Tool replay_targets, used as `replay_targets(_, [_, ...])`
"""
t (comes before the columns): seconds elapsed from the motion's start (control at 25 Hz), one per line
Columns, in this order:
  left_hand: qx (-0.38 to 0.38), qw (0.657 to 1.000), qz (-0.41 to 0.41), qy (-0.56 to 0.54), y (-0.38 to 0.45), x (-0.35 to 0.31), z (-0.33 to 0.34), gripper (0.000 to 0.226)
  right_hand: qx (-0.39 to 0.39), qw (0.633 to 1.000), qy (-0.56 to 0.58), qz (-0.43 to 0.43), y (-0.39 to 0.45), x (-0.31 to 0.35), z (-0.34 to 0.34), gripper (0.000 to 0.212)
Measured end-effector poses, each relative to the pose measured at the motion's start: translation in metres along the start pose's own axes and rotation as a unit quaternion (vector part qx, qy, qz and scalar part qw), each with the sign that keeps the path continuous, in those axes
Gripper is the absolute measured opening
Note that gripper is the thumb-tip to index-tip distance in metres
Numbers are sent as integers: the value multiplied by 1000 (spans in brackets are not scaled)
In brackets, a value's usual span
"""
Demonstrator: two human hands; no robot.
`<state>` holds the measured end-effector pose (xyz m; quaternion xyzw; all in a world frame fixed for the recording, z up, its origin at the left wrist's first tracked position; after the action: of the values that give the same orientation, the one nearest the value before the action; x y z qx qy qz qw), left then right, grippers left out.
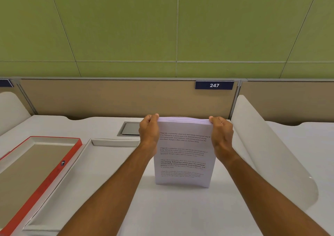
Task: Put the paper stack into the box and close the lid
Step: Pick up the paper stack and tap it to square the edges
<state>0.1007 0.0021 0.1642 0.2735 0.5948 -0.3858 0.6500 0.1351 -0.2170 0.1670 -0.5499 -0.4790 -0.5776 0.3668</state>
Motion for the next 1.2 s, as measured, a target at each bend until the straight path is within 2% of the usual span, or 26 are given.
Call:
replay_targets(0.08, [-2, 1000, -4, 4, 2, 0, -2, 26, -4, 1000, 10, -11, -1, 2, -1, 30])
replay_targets(0.16, [32, 999, -24, -17, 3, 2, -4, 29, 0, 999, 40, -13, -2, 2, -2, 35])
replay_targets(0.24, [106, 992, -54, -49, -1, 4, -3, 52, 30, 998, 55, -2, -2, -1, 2, 53])
replay_targets(0.32, [157, 983, -25, -87, -3, 2, -5, 59, 56, 997, 60, -9, 0, -5, 2, 66])
replay_targets(0.4, [168, 982, 32, -78, -2, 0, -12, 39, 101, 991, 75, -35, -2, -8, -2, 50])
replay_targets(0.48, [170, 983, 76, -6, 2, 8, -25, 16, 171, 980, 89, -48, -5, -22, -11, 28])
replay_targets(0.6, [156, 967, 106, 169, 3, 28, -41, 29, 227, 972, 37, -42, -9, -52, -29, 31])
replay_targets(0.68, [143, 957, 126, 218, 1, 32, -45, 26, 225, 973, -20, -39, -9, -63, -36, 32])
replay_targets(0.92, [141, 950, 144, 240, 8, 32, -48, 22, 225, 969, -71, -68, -4, -61, -36, 36])
replay_targets(1.04, [142, 956, 133, 220, 6, 39, -51, 23, 227, 971, -56, -50, -5, -71, -39, 32])
replay_targets(1.2, [141, 952, 97, 255, 4, 67, -59, 22, 259, 962, -81, -13, -10, -105, -39, 37])
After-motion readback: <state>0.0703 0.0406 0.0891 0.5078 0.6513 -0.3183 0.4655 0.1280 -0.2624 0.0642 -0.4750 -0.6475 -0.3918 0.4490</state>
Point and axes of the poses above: each hand's wrist, its own y-axis towards the middle knuckle, its own z-axis out of the palm, x = y × z, the point moved 4 cm from there along y, towards the middle knuckle, and after that the axes turned 1 degree about -z, right-handed, at the moved point
